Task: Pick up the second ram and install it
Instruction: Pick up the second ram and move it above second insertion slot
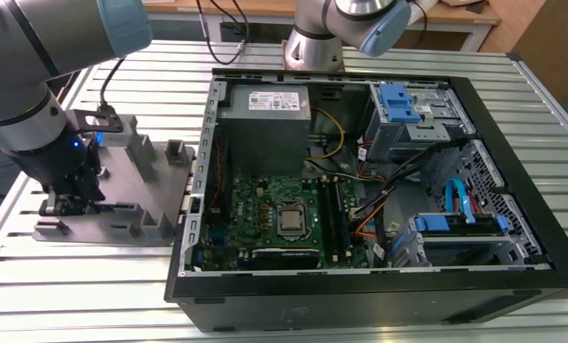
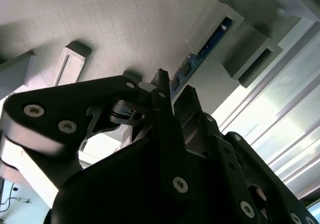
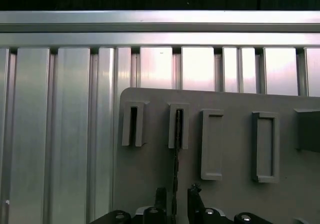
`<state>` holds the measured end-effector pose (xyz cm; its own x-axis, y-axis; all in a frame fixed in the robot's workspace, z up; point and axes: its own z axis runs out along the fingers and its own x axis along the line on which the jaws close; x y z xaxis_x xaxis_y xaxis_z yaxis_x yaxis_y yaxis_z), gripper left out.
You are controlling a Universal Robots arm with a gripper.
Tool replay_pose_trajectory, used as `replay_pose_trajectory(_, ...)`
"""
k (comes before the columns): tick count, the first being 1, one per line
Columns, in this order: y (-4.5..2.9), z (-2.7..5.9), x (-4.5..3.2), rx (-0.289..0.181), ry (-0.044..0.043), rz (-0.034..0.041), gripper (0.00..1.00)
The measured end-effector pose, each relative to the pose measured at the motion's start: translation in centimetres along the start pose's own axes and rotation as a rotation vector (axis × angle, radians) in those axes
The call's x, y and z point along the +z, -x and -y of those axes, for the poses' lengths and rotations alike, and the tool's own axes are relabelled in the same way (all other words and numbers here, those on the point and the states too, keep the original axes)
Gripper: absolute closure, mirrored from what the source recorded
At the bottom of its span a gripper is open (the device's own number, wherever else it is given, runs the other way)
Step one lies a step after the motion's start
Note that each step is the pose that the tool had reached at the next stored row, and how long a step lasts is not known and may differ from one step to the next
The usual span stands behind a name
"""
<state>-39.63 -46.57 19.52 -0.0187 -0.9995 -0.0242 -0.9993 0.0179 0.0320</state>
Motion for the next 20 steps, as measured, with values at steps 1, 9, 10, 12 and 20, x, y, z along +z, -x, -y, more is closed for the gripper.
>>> replay_pose_trajectory(1,0.0,0.0,0.0,0.0,0.0,0.0,0.66)
replay_pose_trajectory(9,0.0,0.0,0.02,0.0,0.0,0.0,0.86)
replay_pose_trajectory(10,0.0,0.0,0.02,0.0,0.0,0.0,0.86)
replay_pose_trajectory(12,0.0,0.0,0.03,0.0,0.0,0.0,0.86)
replay_pose_trajectory(20,0.0,0.0,0.04,0.0,0.0,0.0,0.86)
